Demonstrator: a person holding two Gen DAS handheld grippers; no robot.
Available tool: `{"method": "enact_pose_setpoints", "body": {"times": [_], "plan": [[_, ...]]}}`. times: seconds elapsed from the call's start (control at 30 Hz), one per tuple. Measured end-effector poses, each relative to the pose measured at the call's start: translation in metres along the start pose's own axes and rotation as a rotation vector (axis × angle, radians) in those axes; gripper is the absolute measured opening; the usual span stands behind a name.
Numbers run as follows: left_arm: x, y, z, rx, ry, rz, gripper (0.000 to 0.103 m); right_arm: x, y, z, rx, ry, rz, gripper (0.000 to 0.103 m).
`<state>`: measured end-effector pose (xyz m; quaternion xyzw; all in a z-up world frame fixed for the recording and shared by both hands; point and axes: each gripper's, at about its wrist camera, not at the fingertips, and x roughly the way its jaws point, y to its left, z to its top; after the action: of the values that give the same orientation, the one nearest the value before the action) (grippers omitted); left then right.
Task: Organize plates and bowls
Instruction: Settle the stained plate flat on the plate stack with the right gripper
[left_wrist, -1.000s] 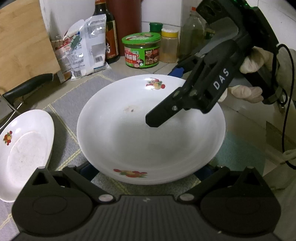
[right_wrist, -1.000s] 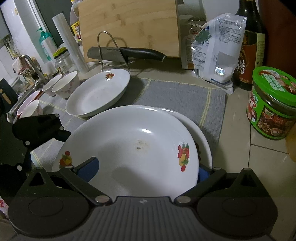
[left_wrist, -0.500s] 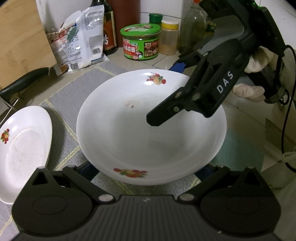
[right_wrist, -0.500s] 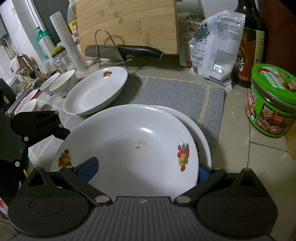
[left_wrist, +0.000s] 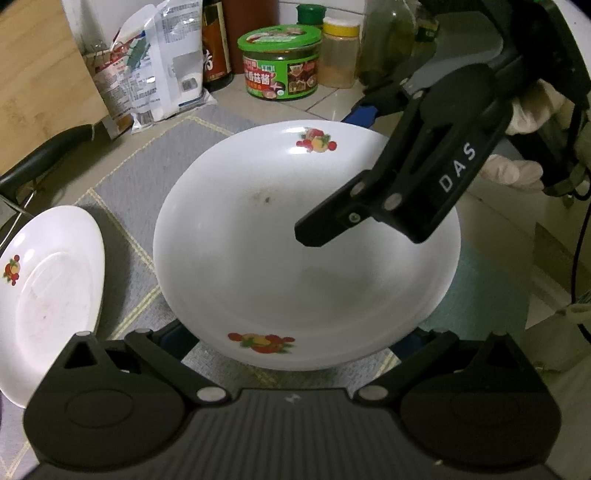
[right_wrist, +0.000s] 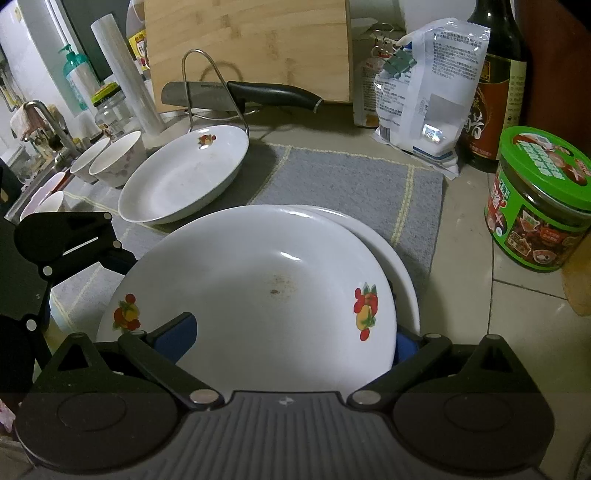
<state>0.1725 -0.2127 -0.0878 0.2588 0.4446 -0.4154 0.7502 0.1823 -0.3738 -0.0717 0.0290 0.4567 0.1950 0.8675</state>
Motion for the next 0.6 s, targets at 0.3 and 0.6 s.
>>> {"method": "enact_pose_setpoints", "body": {"times": [0.3, 0.6], "plan": [[0.0024, -0.0006, 0.0033, 0.002, 0.029, 0.003, 0.102, -0.0015, -0.0002, 0.001, 0.014, 0.012, -0.005, 0.103], [0.0055, 0.001, 0.0028, -0.005, 0.037, 0.014, 0.102, -0.0069, -0.0042, 0.0005, 0.044, 0.005, 0.007, 0.103]]}}
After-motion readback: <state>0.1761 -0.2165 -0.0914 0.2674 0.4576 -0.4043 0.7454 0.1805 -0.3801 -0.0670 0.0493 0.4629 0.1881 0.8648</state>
